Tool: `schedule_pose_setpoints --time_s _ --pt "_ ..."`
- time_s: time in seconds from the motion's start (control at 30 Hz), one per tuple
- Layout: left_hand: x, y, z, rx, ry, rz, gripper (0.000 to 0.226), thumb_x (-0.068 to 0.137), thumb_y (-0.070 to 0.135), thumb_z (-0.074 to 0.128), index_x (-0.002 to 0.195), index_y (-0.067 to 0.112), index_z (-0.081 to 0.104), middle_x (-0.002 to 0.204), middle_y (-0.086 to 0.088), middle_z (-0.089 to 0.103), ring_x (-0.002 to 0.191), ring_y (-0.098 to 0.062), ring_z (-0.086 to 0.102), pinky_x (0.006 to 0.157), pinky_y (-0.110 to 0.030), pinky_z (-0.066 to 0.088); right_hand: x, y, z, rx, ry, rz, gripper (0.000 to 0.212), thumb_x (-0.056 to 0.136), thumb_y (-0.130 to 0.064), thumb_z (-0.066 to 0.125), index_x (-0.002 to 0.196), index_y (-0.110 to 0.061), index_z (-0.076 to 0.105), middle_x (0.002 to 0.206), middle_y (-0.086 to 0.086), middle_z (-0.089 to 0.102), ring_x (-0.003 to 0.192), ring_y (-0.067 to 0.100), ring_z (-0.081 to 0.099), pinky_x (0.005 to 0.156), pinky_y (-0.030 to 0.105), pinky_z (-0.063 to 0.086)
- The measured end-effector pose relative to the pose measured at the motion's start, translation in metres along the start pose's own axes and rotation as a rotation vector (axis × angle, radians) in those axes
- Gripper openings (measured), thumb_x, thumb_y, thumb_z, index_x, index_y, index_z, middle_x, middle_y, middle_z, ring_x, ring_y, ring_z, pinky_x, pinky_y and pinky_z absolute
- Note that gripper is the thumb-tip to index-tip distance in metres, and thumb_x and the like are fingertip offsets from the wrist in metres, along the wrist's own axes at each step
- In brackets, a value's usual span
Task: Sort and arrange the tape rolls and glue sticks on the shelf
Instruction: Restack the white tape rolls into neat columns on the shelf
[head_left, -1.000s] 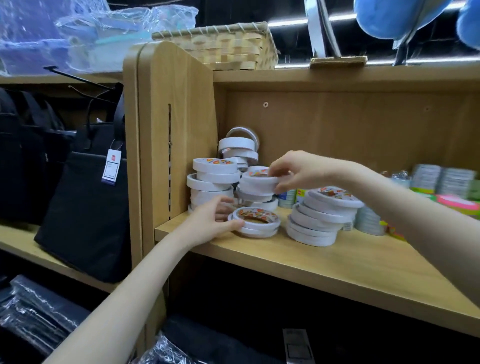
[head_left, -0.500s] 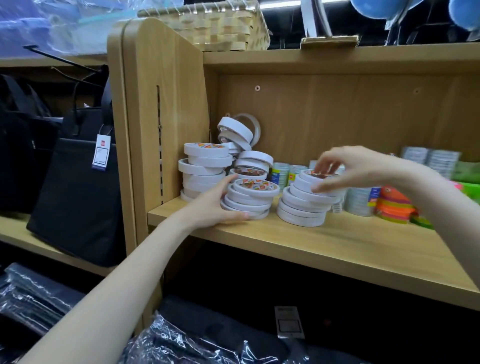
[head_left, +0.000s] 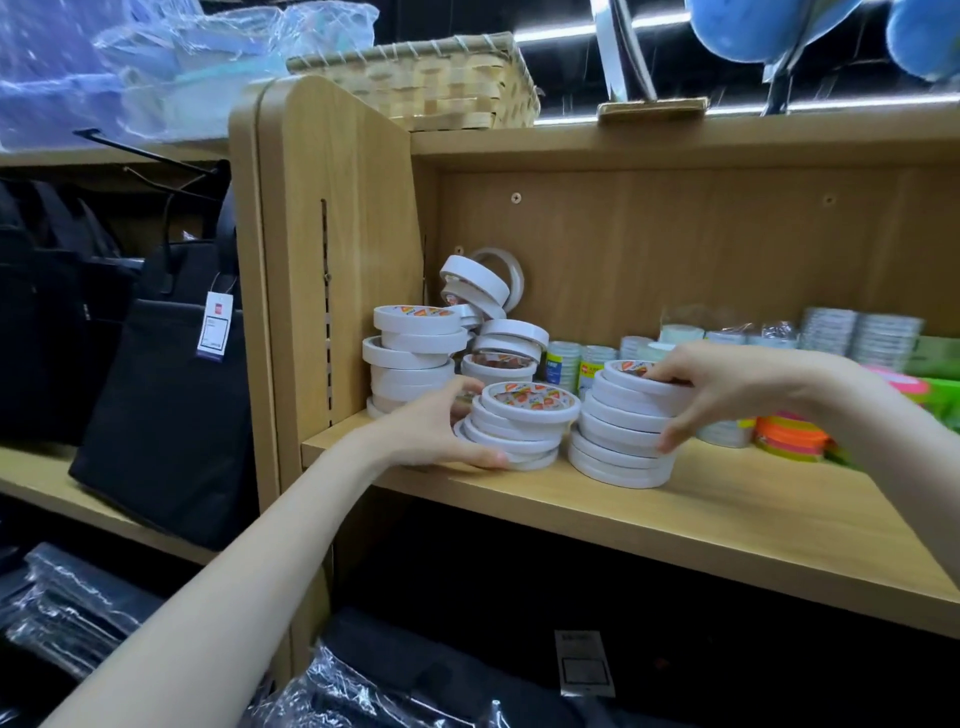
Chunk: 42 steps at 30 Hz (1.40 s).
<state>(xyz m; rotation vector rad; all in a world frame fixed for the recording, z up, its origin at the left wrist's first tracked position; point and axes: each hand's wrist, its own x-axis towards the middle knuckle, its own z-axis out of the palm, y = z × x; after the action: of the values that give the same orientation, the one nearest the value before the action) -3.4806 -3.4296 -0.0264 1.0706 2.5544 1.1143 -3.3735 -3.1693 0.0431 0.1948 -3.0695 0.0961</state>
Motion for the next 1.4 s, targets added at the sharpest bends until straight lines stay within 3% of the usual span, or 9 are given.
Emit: schedule_pose_setpoints --time_s 0.23,0.4,0.57,0.67,0.8,0.9,1.0,1.17,1.4 --pt "0.01 0.007 0.024 0.045 0.099 0.056 0.088 0.072 0.04 0.076 0.143 0.025 0.026 0.139 0.007 0.041 0.122 -0.004 0.039 0.096 -0.016 0.028 -0.022 0.006 -0.01 0.082 0.101 0.0 0.019 0.072 -0.025 0.079 0.072 -0.012 0.065 0.061 -0.006 0.053 0.053 0.003 0.043 0.05 0.018 0.031" --pt "0.017 0.029 0.041 0.201 0.557 0.443 0.058 0.071 0.059 0.06 0.117 0.023 0.061 0.122 0.002 0.055 0.115 -0.019 0.046 0.098 -0.026 0.031 -0.028 0.007 -0.017 0.121 0.145 -0.038 0.025 0.069 -0.03 0.08 0.078 -0.009 0.071 0.074 0.009 0.066 0.067 0.017 0.054 0.063 0.031 0.039" --pt "0.025 0.051 0.058 0.215 0.38 0.579 0.024 0.082 0.028 0.069 0.103 0.017 0.066 0.099 0.009 0.059 0.097 -0.012 0.047 0.078 -0.017 0.032 -0.033 0.007 -0.011 0.22 0.156 -0.024 0.02 0.068 -0.029 0.081 0.076 -0.014 0.071 0.078 0.009 0.067 0.069 0.016 0.056 0.066 0.032 0.041" --pt "0.029 0.051 0.062 0.293 0.465 0.624 0.023 0.079 0.023 0.072 0.099 0.017 0.064 0.091 0.013 0.054 0.091 -0.011 0.047 0.078 -0.02 0.038 -0.037 0.012 -0.004 0.328 0.189 -0.007 0.021 0.066 -0.034 0.081 0.071 -0.016 0.071 0.07 0.001 0.062 0.068 0.009 0.052 0.067 0.031 0.036" --pt "0.026 0.06 0.069 0.482 0.629 0.778 0.014 0.076 0.007 0.072 0.082 0.007 0.06 0.079 -0.003 0.06 0.073 -0.022 0.057 0.059 -0.033 0.048 -0.044 0.012 -0.007 0.409 0.28 -0.002 0.023 0.068 -0.033 0.08 0.078 -0.013 0.073 0.081 0.02 0.064 0.072 0.014 0.052 0.07 0.032 0.036" --pt "0.022 0.061 0.051 0.577 0.732 0.853 0.015 0.076 0.001 0.071 0.08 0.006 0.057 0.077 -0.004 0.057 0.069 -0.016 0.05 0.057 -0.026 0.041 -0.048 0.01 -0.017 0.305 0.427 0.027 0.02 0.069 -0.022 0.081 0.061 -0.025 0.062 0.061 -0.003 0.055 0.057 0.008 0.046 0.057 0.023 0.033" --pt "0.003 0.056 0.025 0.589 0.871 0.824 0.006 0.082 0.004 0.063 0.082 0.004 0.057 0.081 -0.008 0.056 0.074 -0.014 0.047 0.064 -0.024 0.04 -0.049 0.006 -0.021 0.193 0.516 0.076 0.029 0.071 -0.022 0.08 0.058 -0.028 0.055 0.06 -0.006 0.049 0.055 0.008 0.041 0.051 0.023 0.029" --pt "-0.036 0.004 -0.001 0.818 0.895 0.604 0.014 0.08 0.002 0.069 0.08 0.003 0.055 0.077 -0.009 0.053 0.063 -0.021 0.055 0.053 -0.025 0.042 -0.031 -0.008 0.004 -0.064 0.225 0.08 0.028 0.073 -0.025 0.076 0.06 -0.017 0.052 0.061 -0.002 0.043 0.06 0.017 0.041 0.05 0.025 0.025" --pt "-0.061 -0.045 -0.007 0.945 0.762 0.482 0.018 0.08 0.003 0.066 0.085 0.008 0.05 0.08 -0.007 0.052 0.065 -0.021 0.053 0.046 -0.031 0.049 -0.028 -0.011 0.016 -0.018 0.193 0.045 0.034 0.076 -0.031 0.074 0.103 -0.012 0.064 0.109 0.006 0.055 0.096 0.022 0.053 0.084 0.035 0.042"
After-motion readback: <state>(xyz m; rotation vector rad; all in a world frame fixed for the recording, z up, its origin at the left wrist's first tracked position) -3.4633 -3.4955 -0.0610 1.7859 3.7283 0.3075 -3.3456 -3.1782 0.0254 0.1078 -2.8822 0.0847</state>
